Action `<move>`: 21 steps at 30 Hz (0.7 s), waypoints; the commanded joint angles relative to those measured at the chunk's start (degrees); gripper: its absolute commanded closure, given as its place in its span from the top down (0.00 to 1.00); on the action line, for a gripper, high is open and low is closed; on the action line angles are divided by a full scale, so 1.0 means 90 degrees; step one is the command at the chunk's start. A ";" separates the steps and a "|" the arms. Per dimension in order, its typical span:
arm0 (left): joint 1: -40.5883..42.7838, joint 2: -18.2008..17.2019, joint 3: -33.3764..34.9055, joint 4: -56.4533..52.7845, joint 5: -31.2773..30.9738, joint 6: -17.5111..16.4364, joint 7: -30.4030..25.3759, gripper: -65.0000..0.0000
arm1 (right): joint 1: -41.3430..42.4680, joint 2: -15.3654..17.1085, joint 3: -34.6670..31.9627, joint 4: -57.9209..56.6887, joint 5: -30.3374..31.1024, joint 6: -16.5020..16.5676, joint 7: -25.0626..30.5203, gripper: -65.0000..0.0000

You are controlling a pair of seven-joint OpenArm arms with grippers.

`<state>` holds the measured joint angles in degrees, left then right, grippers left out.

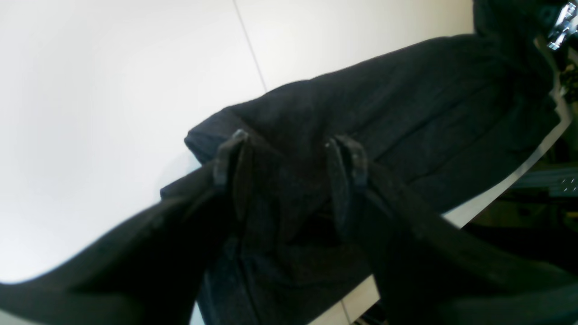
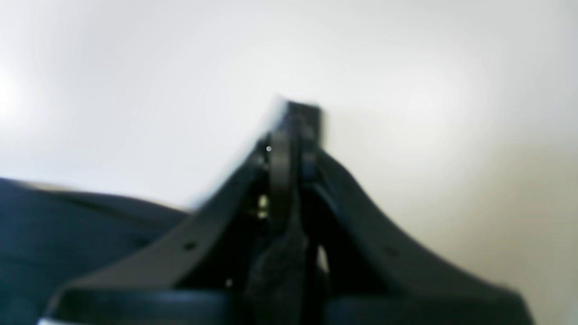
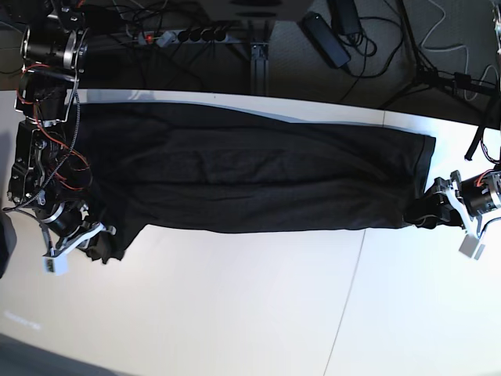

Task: Fold the T-shirt properly
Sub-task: 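Regrasp the folded shirt end with the right gripper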

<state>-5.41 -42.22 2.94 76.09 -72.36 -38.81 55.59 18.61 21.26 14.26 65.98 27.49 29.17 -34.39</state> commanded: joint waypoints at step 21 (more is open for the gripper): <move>-0.0102 -0.0143 -0.0080 0.0267 -0.0787 -0.0133 0.0714 0.47 | -0.4573 0.0102 0.1671 0.5770 0.1188 0.0308 -0.0427 0.00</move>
<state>-5.37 -42.22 2.94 77.52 -78.06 -38.83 62.83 -22.81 21.41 28.82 117.05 37.67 29.21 -39.53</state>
